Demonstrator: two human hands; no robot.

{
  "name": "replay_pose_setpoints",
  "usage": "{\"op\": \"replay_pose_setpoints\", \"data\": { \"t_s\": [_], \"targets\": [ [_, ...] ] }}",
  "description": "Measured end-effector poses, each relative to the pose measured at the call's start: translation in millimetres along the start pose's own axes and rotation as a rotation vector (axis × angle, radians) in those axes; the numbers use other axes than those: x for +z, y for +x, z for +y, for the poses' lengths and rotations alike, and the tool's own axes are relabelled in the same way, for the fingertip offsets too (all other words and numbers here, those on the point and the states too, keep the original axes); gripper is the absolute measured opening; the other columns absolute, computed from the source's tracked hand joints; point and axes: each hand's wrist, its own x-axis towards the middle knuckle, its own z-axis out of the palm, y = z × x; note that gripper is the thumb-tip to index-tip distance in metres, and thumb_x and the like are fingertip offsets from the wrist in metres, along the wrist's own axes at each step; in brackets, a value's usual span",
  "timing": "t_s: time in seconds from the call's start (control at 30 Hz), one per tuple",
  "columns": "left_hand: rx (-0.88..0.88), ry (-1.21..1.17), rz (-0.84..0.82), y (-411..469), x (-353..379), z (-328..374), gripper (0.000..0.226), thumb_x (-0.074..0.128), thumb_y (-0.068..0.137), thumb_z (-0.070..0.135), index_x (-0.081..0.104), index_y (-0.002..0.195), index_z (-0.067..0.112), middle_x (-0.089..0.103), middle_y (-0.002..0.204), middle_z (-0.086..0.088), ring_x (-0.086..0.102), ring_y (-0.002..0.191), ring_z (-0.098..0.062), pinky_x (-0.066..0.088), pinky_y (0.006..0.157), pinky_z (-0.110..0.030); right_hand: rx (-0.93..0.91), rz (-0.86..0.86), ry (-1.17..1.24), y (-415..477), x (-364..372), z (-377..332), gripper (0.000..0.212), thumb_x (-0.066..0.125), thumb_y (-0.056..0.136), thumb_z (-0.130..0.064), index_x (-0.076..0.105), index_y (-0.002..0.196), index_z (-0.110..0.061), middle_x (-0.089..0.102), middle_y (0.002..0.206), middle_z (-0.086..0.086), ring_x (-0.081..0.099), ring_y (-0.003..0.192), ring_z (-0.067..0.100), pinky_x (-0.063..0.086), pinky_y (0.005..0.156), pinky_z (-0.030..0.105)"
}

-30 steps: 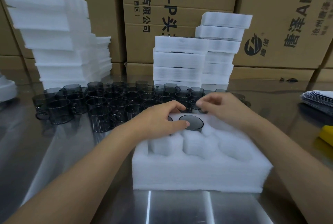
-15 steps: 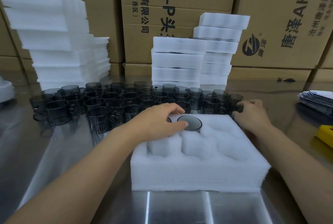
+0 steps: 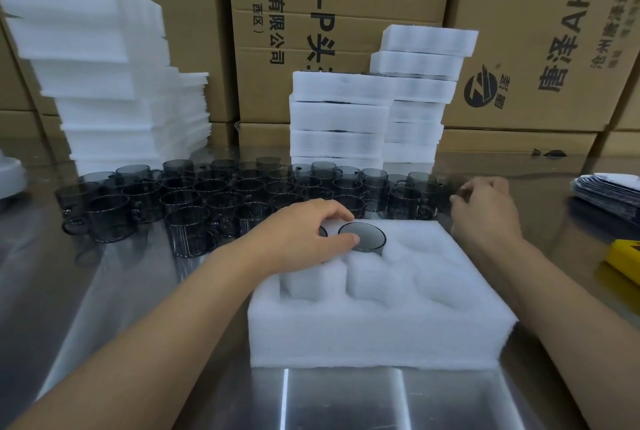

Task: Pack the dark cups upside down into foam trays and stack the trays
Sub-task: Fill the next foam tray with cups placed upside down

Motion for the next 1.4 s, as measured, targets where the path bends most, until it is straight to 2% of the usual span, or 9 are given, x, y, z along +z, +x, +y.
{"op": "replay_pose_setpoints", "data": {
  "t_s": [0.2,0.43,0.53,0.63,0.73,0.87,0.97,1.07,1.4],
  "targets": [
    [-0.002,-0.009,0.002,-0.5,-0.1,0.0,0.032,0.058,0.087,0.050,0.055,0.117,0.041,0.054,0.106,0.025,0.054,0.064,0.011,0.048,0.075,-0.024,-0.183,0.158,0.281,-9.2,-19.2,-36.1,0.019,0.056,0.094,-0.021,0.055,0.107,-0.008,0.041,0.127,0.006,0.050,0.097,0.017,0.039,0.086,0.027],
    [-0.014,-0.004,0.034,-0.7,-1.0,0.1,0.050,0.060,0.085,0.051,0.052,0.131,0.034,0.060,0.119,0.018,0.057,0.062,0.012,0.051,0.078,-0.023,-0.318,0.014,0.564,-37.2,-21.2,-76.0,0.006,0.058,0.093,-0.019,0.055,0.096,-0.014,0.040,0.123,-0.004,0.052,0.081,-0.005,0.040,0.074,0.003],
    [0.011,0.043,0.130,0.2,-1.1,-0.6,0.053,0.059,0.086,0.050,0.052,0.135,0.032,0.062,0.124,0.016,0.062,0.075,0.011,0.050,0.087,-0.024,-0.336,-0.141,0.686,-45.6,-18.8,-82.6,0.009,0.059,0.092,-0.017,0.056,0.085,-0.020,0.047,0.122,-0.005,0.059,0.091,0.013,0.050,0.092,0.032],
    [0.004,-0.097,0.287,2.9,-1.0,-2.7,0.052,0.062,0.087,0.041,0.052,0.136,0.028,0.062,0.126,0.013,0.059,0.109,-0.003,0.043,0.092,-0.016,-0.332,-0.289,0.791,-52.2,-18.2,-85.2,0.014,0.059,0.092,-0.013,0.055,0.081,-0.021,0.053,0.121,-0.001,0.058,0.096,0.036,0.049,0.092,0.052],
    [-0.035,-0.300,0.353,4.8,-2.4,-2.7,0.052,0.066,0.086,0.031,0.052,0.136,0.024,0.068,0.111,0.014,0.061,0.103,0.002,0.044,0.095,-0.019,-0.360,-0.331,0.798,-54.1,-17.4,-85.4,0.017,0.060,0.092,-0.009,0.055,0.079,-0.019,0.055,0.118,-0.002,0.058,0.088,0.039,0.052,0.089,0.047],
    [-0.028,-0.549,0.343,6.3,-5.6,3.6,0.030,0.065,0.088,0.020,0.061,0.110,0.040,0.073,0.084,0.018,0.067,0.089,0.003,0.051,0.088,-0.025,-0.399,-0.338,0.822,-55.6,-18.9,-84.9,0.019,0.059,0.092,-0.007,0.055,0.079,-0.020,0.054,0.120,0.001,0.059,0.081,0.020,0.052,0.089,0.046],
    [-0.065,-0.817,0.254,6.1,-8.4,11.4,0.034,0.060,0.092,0.017,0.057,0.125,0.022,0.072,0.098,-0.001,0.073,0.080,-0.016,0.059,0.070,-0.026,-0.414,-0.335,0.865,-56.2,-20.9,-85.0,0.010,0.060,0.088,-0.017,0.055,0.082,-0.023,0.053,0.121,0.001,0.060,0.082,0.018,0.051,0.091,0.050],
    [-0.107,-0.935,0.247,4.0,-10.2,13.7,0.038,0.059,0.093,0.018,0.055,0.130,0.012,0.070,0.103,-0.009,0.073,0.078,-0.018,0.056,0.059,-0.022,-0.418,-0.344,0.863,-55.8,-20.7,-84.5,0.007,0.059,0.086,-0.020,0.055,0.083,-0.024,0.053,0.123,0.001,0.060,0.083,0.016,0.050,0.092,0.048],
    [-0.103,-0.919,0.259,5.6,-7.9,5.9,0.027,0.065,0.089,0.024,0.065,0.114,0.015,0.073,0.102,-0.008,0.072,0.085,-0.016,0.056,0.064,-0.022,-0.474,-0.371,0.754,-57.8,-18.2,-82.6,0.022,0.072,0.080,-0.007,0.057,0.075,-0.023,0.062,0.110,-0.009,0.063,0.090,0.010,0.052,0.085,0.033]
  ]
}}
